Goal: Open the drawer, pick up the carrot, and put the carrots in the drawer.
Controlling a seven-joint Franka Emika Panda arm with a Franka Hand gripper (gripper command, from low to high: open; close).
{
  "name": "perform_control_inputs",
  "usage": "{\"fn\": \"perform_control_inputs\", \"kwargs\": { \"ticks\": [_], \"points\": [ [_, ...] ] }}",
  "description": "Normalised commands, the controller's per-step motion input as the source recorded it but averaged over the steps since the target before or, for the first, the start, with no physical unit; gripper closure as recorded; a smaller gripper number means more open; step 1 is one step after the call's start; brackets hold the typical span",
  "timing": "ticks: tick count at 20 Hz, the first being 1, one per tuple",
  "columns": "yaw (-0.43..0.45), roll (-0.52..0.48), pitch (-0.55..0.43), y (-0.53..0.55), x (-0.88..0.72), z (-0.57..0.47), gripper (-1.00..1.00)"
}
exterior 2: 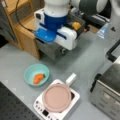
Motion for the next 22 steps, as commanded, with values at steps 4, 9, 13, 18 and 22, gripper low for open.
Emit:
{"fn": "perform_control_inputs", "kwargs": {
  "ticks": [4,9,13,18,22],
  "points": [
    [-0.015,0.188,0.248,-0.16,0.37,0.14,-1.00],
    [-0.024,0.206,0.247,-0.14,0.37,0.13,-1.00],
    [-0.037,0.194,0.268,-0.15,0.36,0.12,-1.00],
    [-0.024,0.181,0.270,-0.21,0.37,0.11,-1.00],
    [-0.017,0.189,0.253,-0.23,0.40,0.09,-1.00]
  ]
}}
